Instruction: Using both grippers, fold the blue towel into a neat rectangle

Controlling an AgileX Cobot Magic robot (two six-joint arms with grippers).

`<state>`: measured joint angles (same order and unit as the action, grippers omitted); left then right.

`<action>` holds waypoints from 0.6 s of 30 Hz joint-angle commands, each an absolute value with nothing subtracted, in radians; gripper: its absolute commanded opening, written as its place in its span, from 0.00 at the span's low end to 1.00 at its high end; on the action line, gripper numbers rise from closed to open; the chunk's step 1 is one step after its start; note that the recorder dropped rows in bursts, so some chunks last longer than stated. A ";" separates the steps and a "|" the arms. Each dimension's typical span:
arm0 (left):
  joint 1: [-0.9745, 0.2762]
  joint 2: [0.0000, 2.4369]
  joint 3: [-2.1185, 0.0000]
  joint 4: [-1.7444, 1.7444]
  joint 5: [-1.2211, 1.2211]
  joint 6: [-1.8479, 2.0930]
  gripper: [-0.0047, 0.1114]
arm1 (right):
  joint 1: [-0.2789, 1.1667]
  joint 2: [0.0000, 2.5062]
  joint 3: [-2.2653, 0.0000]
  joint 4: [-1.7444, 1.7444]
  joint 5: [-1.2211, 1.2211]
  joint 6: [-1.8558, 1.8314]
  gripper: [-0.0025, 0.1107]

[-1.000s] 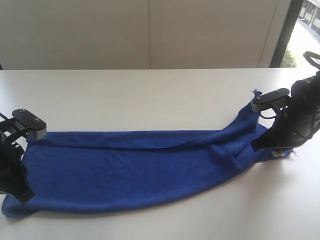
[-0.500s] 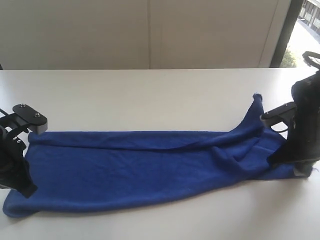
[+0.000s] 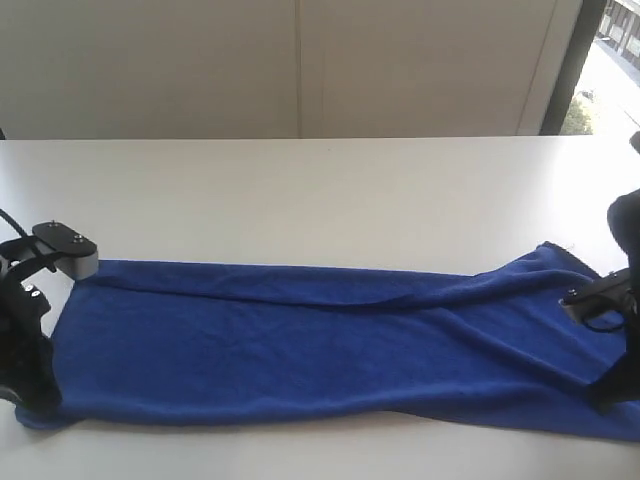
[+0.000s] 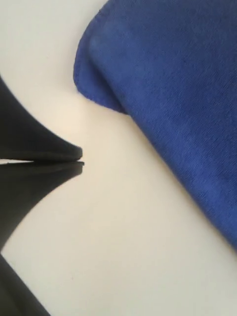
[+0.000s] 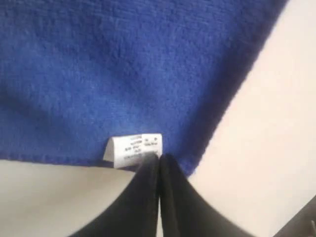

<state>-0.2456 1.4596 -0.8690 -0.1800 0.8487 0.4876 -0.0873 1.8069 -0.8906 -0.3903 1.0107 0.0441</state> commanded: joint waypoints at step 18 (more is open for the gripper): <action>-0.246 1.454 -0.671 -0.102 0.455 0.627 0.04 | 0.045 1.578 -0.882 -0.072 0.718 -0.107 0.02</action>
